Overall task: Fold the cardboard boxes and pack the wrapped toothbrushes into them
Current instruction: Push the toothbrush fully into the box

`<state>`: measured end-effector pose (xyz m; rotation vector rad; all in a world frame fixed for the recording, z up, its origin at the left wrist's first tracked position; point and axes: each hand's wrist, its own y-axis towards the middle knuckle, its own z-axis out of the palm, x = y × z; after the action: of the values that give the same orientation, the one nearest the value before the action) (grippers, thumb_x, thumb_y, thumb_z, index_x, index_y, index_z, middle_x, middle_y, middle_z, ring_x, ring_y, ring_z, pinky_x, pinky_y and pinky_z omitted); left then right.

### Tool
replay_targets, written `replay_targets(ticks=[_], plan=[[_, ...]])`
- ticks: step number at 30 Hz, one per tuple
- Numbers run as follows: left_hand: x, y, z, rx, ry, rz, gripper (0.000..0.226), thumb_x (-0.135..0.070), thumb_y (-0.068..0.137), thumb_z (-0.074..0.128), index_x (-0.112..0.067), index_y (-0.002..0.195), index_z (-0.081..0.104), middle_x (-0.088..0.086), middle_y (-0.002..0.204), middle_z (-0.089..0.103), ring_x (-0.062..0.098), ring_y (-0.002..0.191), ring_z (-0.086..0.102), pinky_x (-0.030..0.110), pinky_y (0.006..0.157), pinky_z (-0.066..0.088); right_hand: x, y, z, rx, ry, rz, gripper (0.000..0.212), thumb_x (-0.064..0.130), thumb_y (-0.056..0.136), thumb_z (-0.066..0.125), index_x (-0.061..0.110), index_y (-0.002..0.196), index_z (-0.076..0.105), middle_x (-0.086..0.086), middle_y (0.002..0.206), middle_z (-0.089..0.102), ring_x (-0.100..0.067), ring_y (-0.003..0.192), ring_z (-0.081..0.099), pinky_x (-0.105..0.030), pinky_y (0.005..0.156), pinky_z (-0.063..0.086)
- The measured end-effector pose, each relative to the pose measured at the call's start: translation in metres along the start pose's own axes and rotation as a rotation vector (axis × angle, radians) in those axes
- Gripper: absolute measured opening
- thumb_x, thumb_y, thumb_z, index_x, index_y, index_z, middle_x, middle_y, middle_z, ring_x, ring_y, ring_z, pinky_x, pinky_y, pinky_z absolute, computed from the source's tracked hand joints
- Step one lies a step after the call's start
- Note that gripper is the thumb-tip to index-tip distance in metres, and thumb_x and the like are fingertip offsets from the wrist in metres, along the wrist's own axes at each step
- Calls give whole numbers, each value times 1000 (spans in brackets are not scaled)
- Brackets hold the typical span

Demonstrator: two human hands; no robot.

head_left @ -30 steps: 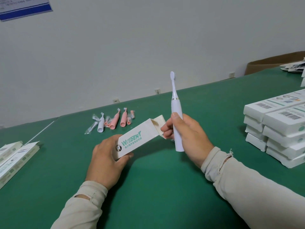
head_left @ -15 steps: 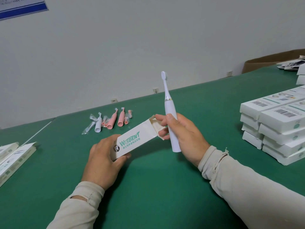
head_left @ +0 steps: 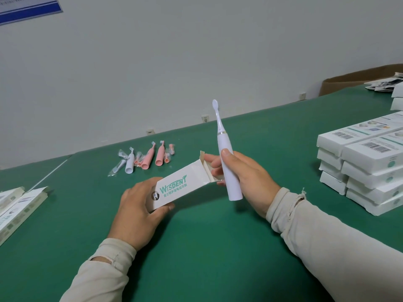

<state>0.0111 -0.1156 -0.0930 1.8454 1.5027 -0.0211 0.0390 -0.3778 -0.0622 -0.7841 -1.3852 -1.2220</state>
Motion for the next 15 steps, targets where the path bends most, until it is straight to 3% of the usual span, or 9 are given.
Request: replay_targets(ticks=[3,4,6,9,12,15], plan=[[1,2,0,-12,26,-8,59,-26,76,82,-62,107,46,-32,105,52,15,103,44,23,83,30,11,3,-7,-144,-25,-6,42,49,101,47,15,94,72,5,107,74,-6,76,67,-30,72,57],[1,2,0,-19,37,-10,58,-26,76,82,-60,107,47,-32,104,52,17,103,46,25,84,30,14,4,-10,-207,-43,-24,42,52,99,49,20,92,74,8,99,73,-4,69,65,-26,65,55],[2,3,1,-31,57,-11,58,-26,76,83,-57,109,46,-33,102,51,19,102,47,26,84,29,20,6,-14,-286,-70,-59,43,60,91,53,24,91,76,20,80,68,-6,66,60,-26,64,49],[2,2,1,-40,56,-12,59,-27,76,82,-59,109,45,-34,101,51,17,101,46,26,84,29,23,5,-13,-274,8,-93,56,58,85,60,6,102,69,11,58,58,-9,52,51,-24,51,44],[2,2,2,-42,47,-11,59,-27,76,82,-63,106,46,-34,101,50,16,100,44,28,84,31,22,4,-5,-277,16,-139,24,33,94,68,10,102,62,-1,76,70,-15,59,68,-24,47,50],[2,2,1,-39,39,-24,57,-29,76,81,-61,108,46,-32,102,51,17,101,45,29,84,32,18,3,-2,-328,-19,-140,21,24,89,73,14,101,58,-4,87,73,-18,70,74,-27,53,55]])
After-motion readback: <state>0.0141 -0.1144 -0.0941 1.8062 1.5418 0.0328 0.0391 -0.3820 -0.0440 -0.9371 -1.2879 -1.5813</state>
